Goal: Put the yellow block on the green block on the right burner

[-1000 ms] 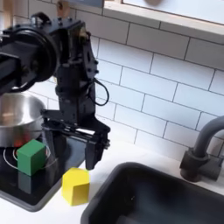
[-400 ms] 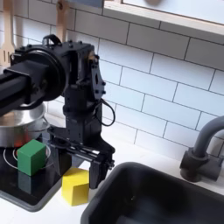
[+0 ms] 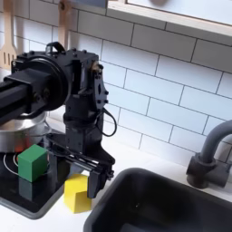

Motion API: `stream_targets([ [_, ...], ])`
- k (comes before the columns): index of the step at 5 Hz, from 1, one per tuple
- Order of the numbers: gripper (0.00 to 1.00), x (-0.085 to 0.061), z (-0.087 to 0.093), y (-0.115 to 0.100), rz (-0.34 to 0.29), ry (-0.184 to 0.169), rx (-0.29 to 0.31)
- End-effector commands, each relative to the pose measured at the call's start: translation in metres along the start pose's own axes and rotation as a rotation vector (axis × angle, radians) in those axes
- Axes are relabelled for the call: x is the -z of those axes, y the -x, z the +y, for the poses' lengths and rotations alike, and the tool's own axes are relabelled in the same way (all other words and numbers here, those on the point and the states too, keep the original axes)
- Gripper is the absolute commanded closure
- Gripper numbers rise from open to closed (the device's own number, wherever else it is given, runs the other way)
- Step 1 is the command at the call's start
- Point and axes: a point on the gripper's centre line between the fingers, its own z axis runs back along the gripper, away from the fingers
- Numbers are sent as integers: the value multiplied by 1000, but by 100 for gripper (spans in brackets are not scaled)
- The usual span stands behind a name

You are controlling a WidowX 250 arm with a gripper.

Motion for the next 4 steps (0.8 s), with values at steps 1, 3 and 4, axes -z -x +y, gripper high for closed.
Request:
stream_targets([
  [1, 0, 5, 2, -2, 2, -28, -7],
  [3, 0, 18, 1, 1, 58, -10, -15],
  [4, 0, 21, 2, 0, 69, -14, -17],
])
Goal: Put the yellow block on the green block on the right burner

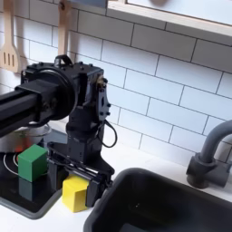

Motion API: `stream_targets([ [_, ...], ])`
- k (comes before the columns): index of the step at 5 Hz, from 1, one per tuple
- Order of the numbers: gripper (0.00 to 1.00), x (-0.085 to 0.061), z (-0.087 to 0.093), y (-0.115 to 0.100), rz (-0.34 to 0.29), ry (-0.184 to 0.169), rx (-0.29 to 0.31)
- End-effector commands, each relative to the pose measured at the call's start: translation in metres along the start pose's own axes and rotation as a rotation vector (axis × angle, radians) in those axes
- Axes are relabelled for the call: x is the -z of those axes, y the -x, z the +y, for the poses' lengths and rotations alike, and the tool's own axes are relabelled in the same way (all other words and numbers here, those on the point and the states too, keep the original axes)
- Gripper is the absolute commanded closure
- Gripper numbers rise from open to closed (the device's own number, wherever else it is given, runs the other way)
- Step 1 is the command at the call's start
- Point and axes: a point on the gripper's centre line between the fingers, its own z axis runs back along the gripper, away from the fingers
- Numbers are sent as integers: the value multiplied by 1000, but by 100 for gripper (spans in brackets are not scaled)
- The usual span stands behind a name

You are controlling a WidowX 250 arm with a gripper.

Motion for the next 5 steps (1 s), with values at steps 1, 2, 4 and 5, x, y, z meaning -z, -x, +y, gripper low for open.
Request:
stream_targets([
  [1, 21, 6, 3, 0, 21, 7, -8],
  [2, 100, 6, 3, 0, 16, 6, -5],
  [4, 100, -2, 7, -3, -4, 26, -3],
  [5, 100, -12, 8, -6, -22, 62, -20],
])
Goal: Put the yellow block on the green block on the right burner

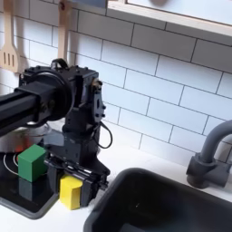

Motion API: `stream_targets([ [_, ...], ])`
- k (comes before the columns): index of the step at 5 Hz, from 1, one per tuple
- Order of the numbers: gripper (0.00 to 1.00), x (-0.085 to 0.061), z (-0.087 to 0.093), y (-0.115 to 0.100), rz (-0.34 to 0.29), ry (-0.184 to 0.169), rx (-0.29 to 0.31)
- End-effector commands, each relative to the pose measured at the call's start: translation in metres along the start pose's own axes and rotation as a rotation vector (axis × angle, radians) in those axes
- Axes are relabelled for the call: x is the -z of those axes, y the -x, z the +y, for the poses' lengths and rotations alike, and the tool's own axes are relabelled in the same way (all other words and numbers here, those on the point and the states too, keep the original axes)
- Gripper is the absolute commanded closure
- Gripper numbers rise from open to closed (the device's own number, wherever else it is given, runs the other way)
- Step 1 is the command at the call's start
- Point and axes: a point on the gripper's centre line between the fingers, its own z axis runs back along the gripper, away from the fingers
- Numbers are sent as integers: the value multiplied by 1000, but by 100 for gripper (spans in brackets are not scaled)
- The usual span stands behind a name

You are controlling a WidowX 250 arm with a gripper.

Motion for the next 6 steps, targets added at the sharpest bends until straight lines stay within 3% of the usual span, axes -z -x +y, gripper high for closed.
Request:
stream_targets([
  [1, 100, -27, 0, -12, -52, 62, -37],
  [3, 100, -47, 4, -24, -101, 76, -77],
  [4, 100, -46, 13, -30, -114, 58, -100],
  [5, 100, -47, 16, -36, -116, 64, -110],
  [6, 100, -50, 27, -40, -123, 35, -124],
])
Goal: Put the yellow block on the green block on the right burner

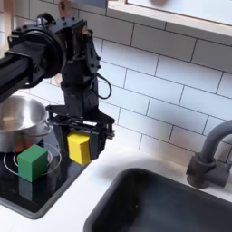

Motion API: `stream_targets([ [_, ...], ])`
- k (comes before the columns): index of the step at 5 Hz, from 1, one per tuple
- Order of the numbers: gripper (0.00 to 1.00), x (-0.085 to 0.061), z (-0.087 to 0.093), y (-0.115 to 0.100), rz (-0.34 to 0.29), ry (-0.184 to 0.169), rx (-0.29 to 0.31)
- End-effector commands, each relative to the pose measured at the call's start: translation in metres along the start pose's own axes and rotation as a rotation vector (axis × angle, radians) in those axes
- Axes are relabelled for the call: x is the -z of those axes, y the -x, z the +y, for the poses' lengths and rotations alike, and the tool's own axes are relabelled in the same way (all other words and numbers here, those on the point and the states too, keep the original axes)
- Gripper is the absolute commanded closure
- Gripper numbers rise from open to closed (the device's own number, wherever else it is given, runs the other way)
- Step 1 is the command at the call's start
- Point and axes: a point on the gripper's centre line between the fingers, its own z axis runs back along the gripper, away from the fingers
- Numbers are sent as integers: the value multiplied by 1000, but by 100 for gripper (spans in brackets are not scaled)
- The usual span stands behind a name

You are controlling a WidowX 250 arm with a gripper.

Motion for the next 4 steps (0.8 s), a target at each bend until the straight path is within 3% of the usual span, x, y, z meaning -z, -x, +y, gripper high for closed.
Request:
stream_targets([
  [1, 100, -9, 18, -6, 19, -14, -36],
  [2, 100, -24, 33, 6, 19, -2, -55],
  [3, 100, -22, 49, 17, 29, 6, -64],
  [4, 100, -39, 59, 32, -6, 26, -60],
])
